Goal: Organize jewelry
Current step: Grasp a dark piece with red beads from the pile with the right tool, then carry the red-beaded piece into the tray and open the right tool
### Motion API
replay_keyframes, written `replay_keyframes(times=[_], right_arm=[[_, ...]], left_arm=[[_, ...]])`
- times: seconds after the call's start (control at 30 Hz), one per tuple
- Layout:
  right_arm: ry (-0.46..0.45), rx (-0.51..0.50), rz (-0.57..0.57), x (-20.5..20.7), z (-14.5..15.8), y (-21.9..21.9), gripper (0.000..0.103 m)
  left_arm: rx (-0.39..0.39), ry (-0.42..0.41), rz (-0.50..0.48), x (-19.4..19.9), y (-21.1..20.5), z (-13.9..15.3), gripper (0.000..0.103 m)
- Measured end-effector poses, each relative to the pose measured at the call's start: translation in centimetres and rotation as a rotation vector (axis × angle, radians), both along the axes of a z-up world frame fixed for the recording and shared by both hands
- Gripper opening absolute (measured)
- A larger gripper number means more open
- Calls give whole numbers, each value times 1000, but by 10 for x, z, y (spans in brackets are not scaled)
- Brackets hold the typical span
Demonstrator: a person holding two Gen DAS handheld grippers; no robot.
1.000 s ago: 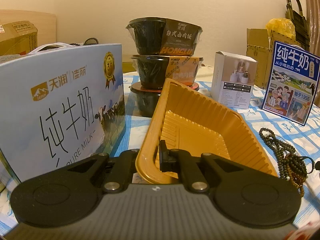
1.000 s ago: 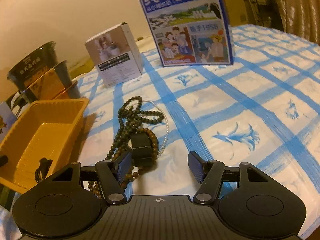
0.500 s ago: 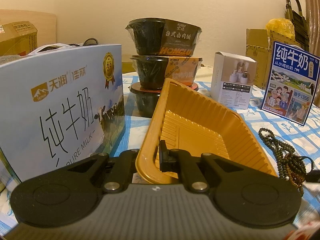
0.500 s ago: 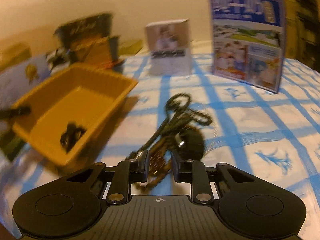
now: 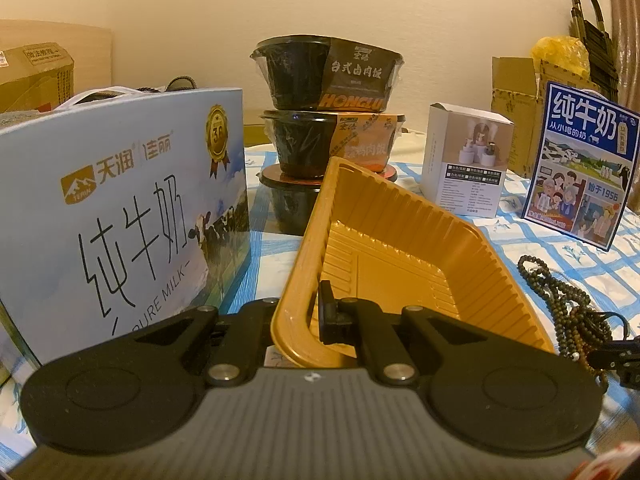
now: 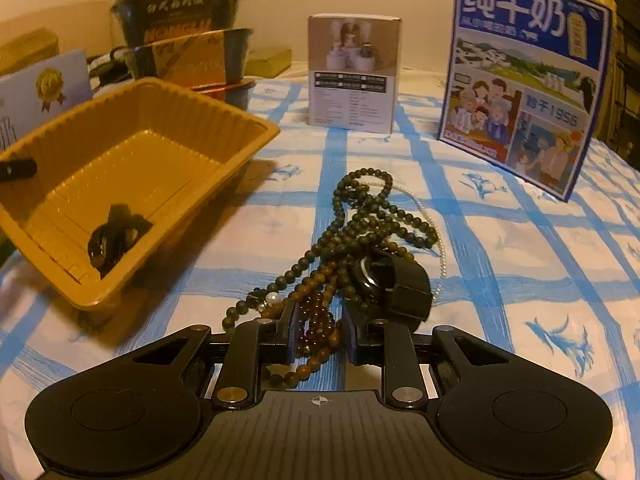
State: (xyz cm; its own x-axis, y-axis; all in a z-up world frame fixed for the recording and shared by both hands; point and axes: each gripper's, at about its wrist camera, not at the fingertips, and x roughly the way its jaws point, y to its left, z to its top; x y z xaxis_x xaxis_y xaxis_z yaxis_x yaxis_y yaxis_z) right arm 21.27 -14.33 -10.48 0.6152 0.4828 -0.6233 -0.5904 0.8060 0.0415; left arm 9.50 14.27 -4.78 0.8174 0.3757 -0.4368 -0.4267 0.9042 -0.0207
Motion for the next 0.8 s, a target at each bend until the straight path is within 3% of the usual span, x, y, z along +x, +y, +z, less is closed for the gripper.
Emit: replay_keyframes(times=[0.03, 0.2, 0.47, 0.8], right_arm=[[-15, -13, 5, -1, 0, 2, 11], [-21, 16, 3, -2, 2, -1, 5], [110, 330, -90, 13, 34, -46, 5], [122, 471, -69, 11, 74, -59, 5]], left_arm=[[0, 0, 1, 0, 0, 0, 6], [-1, 0, 0, 0, 0, 0, 6], [-2, -1, -2, 0, -1, 0, 6], [-4, -5, -4, -1, -3, 1, 6]])
